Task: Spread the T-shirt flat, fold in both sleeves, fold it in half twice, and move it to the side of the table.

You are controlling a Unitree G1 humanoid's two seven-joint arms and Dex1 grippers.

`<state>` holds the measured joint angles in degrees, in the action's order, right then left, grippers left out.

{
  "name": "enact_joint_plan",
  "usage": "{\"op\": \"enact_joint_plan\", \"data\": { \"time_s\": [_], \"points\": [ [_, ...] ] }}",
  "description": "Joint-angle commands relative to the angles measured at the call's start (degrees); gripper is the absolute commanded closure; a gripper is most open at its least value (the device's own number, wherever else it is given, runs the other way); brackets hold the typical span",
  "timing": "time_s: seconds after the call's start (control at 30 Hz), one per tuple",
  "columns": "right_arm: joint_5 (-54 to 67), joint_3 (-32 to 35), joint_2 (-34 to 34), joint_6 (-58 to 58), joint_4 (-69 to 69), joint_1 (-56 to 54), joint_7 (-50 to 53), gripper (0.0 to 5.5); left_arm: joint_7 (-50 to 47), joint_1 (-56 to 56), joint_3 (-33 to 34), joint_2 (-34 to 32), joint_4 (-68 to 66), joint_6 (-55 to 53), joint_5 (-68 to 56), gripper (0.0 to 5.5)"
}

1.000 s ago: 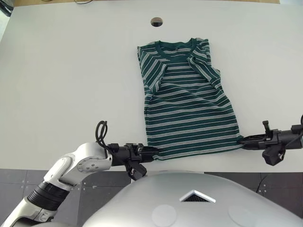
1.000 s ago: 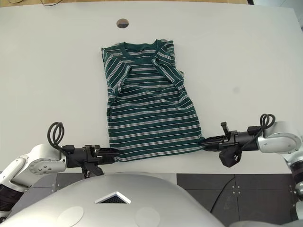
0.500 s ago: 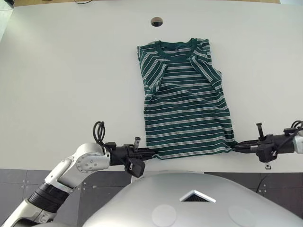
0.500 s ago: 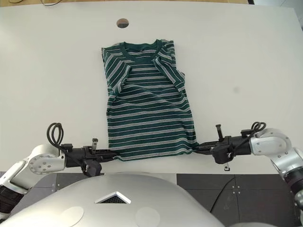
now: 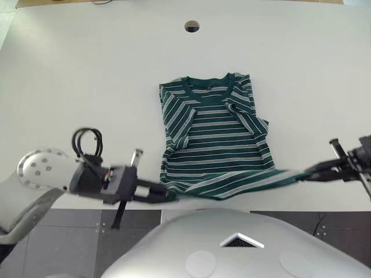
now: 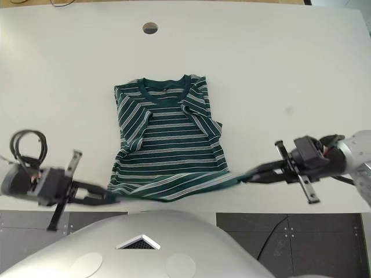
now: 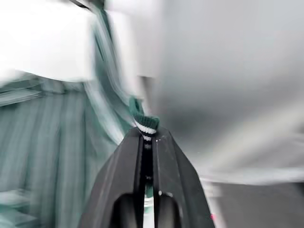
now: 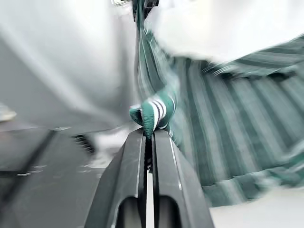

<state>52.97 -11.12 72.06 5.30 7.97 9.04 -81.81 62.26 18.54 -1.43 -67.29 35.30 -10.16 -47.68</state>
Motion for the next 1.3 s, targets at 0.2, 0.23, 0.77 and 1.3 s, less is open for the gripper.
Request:
{"op": "enact_joint_plan", "data": {
  "time_s": [0.2, 0.23, 0.77, 1.3],
  "points": [
    [-24.17, -0.63, -26.87, -0.74, -10.98, -23.05, 21.58, 5.40, -12.98, -21.78, 0.10, 17.36, -23.20, -3.72, 11.84, 5.38],
    [-26.82, -0.81, -28.65, -1.06, -12.72, -25.14, 23.58, 5.40, -13.51, -23.62, 0.01, 18.35, -25.55, -3.68, 13.24, 5.38],
    [-47.36, 1.62, -44.03, 8.02, -47.32, -41.19, 38.68, 4.71, -16.16, -43.05, -0.43, 33.84, -68.41, 6.21, 30.85, 4.86],
    [-71.50, -13.85, -41.43, 32.96, -46.09, -41.27, 35.55, 4.10, -8.79, -17.87, -15.63, 23.80, -34.07, 39.36, 63.90, 4.49]
  ]
}}
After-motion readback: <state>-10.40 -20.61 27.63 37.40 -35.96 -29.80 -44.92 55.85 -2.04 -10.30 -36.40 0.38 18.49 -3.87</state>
